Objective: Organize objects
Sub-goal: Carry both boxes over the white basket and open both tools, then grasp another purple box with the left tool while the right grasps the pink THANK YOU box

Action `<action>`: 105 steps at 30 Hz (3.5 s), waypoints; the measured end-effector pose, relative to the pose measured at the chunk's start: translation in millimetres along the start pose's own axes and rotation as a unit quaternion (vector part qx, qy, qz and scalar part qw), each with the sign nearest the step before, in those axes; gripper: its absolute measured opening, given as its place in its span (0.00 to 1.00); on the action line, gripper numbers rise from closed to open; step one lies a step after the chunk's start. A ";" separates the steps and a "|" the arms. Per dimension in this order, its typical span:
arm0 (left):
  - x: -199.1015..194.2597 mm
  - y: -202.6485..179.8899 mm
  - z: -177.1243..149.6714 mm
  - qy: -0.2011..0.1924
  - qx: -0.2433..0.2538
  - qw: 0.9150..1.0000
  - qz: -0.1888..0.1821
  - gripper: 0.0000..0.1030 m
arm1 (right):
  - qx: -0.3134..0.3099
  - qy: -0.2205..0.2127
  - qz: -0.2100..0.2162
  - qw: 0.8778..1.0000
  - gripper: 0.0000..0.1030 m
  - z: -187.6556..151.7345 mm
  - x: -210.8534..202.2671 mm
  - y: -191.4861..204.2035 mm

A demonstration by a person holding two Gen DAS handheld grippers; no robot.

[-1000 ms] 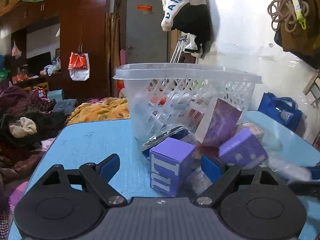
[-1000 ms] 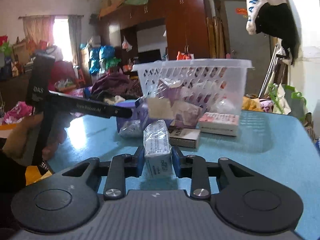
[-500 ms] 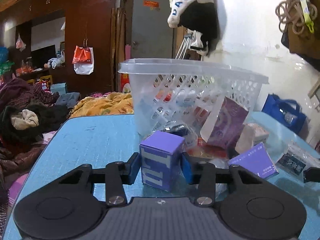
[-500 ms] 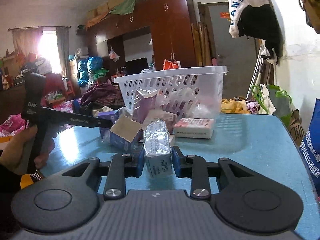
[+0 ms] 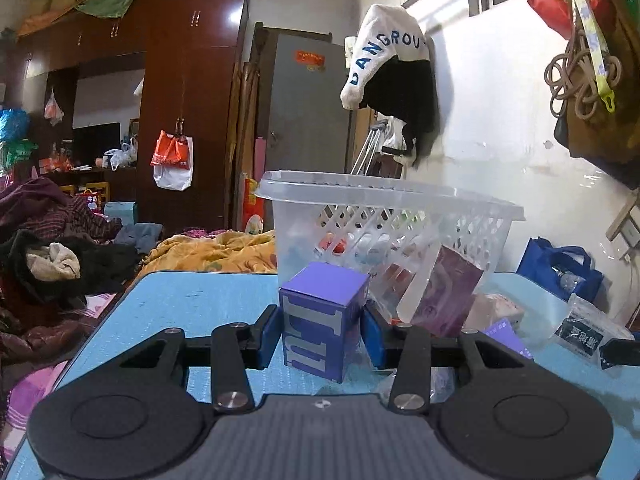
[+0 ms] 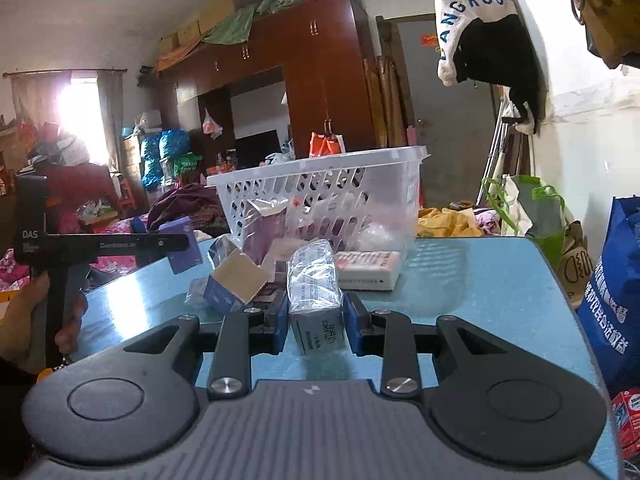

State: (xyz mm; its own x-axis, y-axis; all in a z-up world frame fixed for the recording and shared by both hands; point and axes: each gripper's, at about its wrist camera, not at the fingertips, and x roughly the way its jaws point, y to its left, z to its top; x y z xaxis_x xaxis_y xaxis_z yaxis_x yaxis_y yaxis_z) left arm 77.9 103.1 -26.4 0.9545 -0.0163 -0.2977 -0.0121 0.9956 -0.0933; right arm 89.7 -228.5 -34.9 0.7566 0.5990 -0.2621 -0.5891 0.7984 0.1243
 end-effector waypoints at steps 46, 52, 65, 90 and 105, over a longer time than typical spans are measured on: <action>13.5 -24.9 131.8 -0.115 -0.009 0.990 -0.081 0.46 | -0.052 -0.052 -0.044 0.996 0.31 152.0 95.3 9.0; 70.6 -24.6 138.6 -0.049 -0.015 0.998 -0.038 0.45 | -0.058 -0.023 -0.050 0.997 0.31 148.6 132.6 1.4; 41.6 -15.6 99.7 -0.019 -0.014 0.998 -0.051 0.84 | -0.051 -0.039 -0.044 0.997 1.00 108.1 78.8 -4.6; 22.2 -82.1 -8.2 0.078 0.009 0.994 -0.079 0.64 | 0.036 0.134 -0.067 0.988 1.00 44.2 121.3 -34.2; 8.7 -70.7 -11.5 0.070 0.011 0.992 -0.100 0.51 | 0.001 0.171 -0.061 0.983 0.81 43.3 144.8 -20.6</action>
State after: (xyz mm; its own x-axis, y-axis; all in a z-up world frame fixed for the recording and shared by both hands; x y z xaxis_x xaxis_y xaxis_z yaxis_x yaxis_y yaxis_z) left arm 83.6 31.5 -33.3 0.8867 -0.2254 -0.4038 0.1816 0.9727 -0.1443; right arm 223.7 -155.6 -34.0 0.6811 0.4440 -0.5822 -0.4992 0.8633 0.0744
